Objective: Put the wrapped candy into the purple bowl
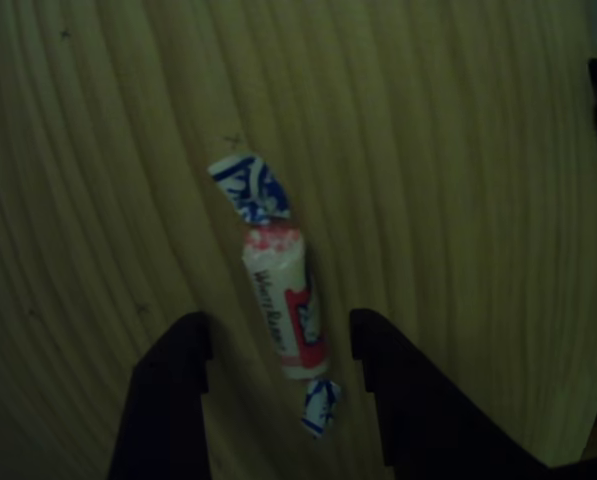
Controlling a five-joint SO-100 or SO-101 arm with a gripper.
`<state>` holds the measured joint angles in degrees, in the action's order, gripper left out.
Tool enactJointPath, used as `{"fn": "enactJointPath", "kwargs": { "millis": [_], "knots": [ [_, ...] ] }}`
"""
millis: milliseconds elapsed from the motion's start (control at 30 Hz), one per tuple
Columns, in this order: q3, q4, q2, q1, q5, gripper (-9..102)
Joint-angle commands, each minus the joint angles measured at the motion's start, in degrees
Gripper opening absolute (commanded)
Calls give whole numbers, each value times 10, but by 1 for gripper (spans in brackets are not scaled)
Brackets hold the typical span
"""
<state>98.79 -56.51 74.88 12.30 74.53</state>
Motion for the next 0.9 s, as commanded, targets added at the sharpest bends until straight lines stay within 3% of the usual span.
{"fn": "enactJointPath", "kwargs": {
  "millis": [0,200,400,633,867],
  "knots": [
    [-42,7,4,-3,7,28],
    [-35,26,-8,-10,11,26],
    [-32,24,-11,-16,15,11],
    [-36,6,-9,-17,7,6],
    [-38,-15,15,-17,-62,3]
  ]
}}
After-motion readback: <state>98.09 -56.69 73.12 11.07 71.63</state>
